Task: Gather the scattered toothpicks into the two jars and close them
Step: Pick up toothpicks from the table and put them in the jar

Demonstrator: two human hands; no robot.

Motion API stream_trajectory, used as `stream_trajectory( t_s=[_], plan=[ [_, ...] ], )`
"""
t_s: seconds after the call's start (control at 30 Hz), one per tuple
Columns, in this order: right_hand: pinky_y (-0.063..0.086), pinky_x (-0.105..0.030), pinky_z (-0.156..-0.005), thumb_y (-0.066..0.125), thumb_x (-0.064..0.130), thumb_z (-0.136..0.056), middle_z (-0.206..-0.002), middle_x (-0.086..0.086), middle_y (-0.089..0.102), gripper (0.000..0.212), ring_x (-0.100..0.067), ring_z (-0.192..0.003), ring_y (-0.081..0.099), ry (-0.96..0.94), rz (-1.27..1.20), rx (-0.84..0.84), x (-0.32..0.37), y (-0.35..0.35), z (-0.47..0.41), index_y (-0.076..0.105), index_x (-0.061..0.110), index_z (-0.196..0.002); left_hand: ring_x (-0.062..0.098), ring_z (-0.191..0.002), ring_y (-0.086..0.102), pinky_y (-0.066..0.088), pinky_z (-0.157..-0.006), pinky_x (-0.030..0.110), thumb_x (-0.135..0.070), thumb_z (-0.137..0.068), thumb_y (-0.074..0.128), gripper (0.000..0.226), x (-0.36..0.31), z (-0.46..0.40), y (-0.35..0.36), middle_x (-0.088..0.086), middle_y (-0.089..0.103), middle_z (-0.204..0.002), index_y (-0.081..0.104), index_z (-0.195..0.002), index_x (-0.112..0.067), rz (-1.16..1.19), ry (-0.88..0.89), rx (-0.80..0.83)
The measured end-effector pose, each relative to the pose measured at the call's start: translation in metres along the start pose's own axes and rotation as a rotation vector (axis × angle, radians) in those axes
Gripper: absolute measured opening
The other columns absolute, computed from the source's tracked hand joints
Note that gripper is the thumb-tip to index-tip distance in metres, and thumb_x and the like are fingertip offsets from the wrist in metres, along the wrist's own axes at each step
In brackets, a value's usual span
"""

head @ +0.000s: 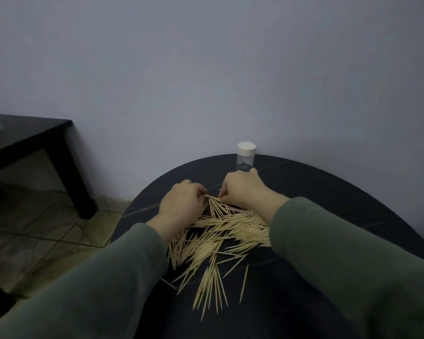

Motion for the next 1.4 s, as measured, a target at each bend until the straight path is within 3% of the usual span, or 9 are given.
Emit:
stream_trajectory(
  t_s=[0.17,0.23,0.33,0.43,0.6,0.73,0.97,1.13,1.4],
  plan=[
    [0.031,-0.049,-0.100,0.055,0.036,-0.095,-0.108,-0.001,0.065,0.028,-0.024,-0.104,0.057,0.145,0.120,0.015,-0.040,-0.018,0.010,0.063,0.021,-0.116,0.025,-0.126,0.040,0.045,-0.095,0.038,-0.013,-0.093,0.054,0.053,0.007,-0.017,-0.001,0.005,0.042,-0.140,0.040,-0.143,-0.022,-0.257,-0.038,0.057],
    [0.032,-0.050,-0.101,0.051,0.030,-0.096,-0.117,-0.006,0.060,0.033,-0.028,-0.110,0.055,0.286,0.207,0.095,-0.064,-0.022,0.017,0.056,0.015,-0.125,0.028,-0.124,0.041,0.046,-0.094,0.040,-0.018,-0.095,0.052,0.047,0.013,-0.020,0.002,0.010,0.043,-0.137,0.042,-0.141,-0.016,-0.309,-0.133,0.089],
    [0.029,-0.051,-0.105,0.043,0.026,-0.098,-0.136,-0.012,0.049,0.043,-0.033,-0.125,0.046,0.497,0.249,0.312,-0.093,-0.016,0.036,0.043,0.011,-0.138,0.030,-0.119,0.043,0.045,-0.089,0.039,-0.022,-0.097,0.047,0.037,0.016,-0.018,0.010,0.012,0.044,-0.131,0.051,-0.130,-0.008,-0.209,-0.275,0.130],
    [0.027,-0.051,-0.106,0.039,0.024,-0.098,-0.137,-0.012,0.047,0.043,-0.034,-0.125,0.043,0.595,0.219,0.452,-0.106,-0.005,0.050,0.041,0.013,-0.140,0.028,-0.116,0.044,0.044,-0.087,0.038,-0.023,-0.098,0.043,0.036,0.007,-0.022,0.015,0.008,0.048,-0.128,0.057,-0.128,-0.010,-0.123,-0.208,0.080],
    [0.029,-0.051,-0.103,0.043,0.018,-0.097,-0.125,-0.010,0.055,0.036,-0.031,-0.116,0.051,0.458,0.233,0.301,-0.099,-0.005,0.046,0.049,0.010,-0.131,0.024,-0.120,0.044,0.046,-0.095,0.038,-0.029,-0.101,0.041,0.036,-0.014,-0.016,0.023,0.002,0.051,-0.133,0.058,-0.131,-0.022,-0.050,-0.055,0.056],
    [0.029,-0.052,-0.101,0.048,0.017,-0.095,-0.102,-0.003,0.060,0.026,-0.025,-0.099,0.055,0.298,0.227,0.239,-0.093,-0.003,0.043,0.058,0.012,-0.118,0.020,-0.120,0.043,0.043,-0.097,0.036,-0.031,-0.101,0.043,0.033,-0.035,-0.009,0.027,-0.002,0.051,-0.133,0.059,-0.130,-0.028,-0.081,0.081,0.108],
    [0.028,-0.049,-0.105,0.060,0.027,-0.093,-0.116,0.004,0.064,0.027,-0.020,-0.113,0.055,0.120,0.087,0.191,-0.088,-0.011,0.059,0.063,0.025,-0.120,0.017,-0.128,0.036,0.035,-0.105,0.036,-0.037,-0.100,0.042,0.042,-0.055,-0.004,0.028,-0.008,0.042,-0.144,0.044,-0.142,-0.030,-0.107,0.237,0.211],
    [0.024,-0.049,-0.108,0.063,0.037,-0.090,-0.134,0.006,0.056,0.048,-0.020,-0.127,0.048,-0.026,0.093,0.196,-0.071,-0.007,0.056,0.050,0.032,-0.136,0.020,-0.128,0.036,0.037,-0.104,0.038,-0.051,-0.097,0.041,0.055,-0.079,-0.004,0.043,-0.004,0.042,-0.146,0.038,-0.145,-0.025,-0.215,0.305,0.272],
    [0.024,-0.046,-0.108,0.061,0.035,-0.093,-0.119,0.007,0.064,0.032,-0.019,-0.114,0.055,-0.081,0.246,0.157,-0.060,-0.005,0.054,0.063,0.029,-0.124,0.019,-0.116,0.044,0.044,-0.094,0.034,-0.043,-0.099,0.041,0.040,-0.090,-0.007,0.045,-0.001,0.052,-0.129,0.055,-0.133,-0.028,-0.214,0.293,0.189]
  ],
)
Point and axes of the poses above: each hand's wrist, its own z-axis away from the middle knuckle, its own y-axis out of the palm, x = y × z, the point moved 8 cm from there along -z, towards the middle knuckle
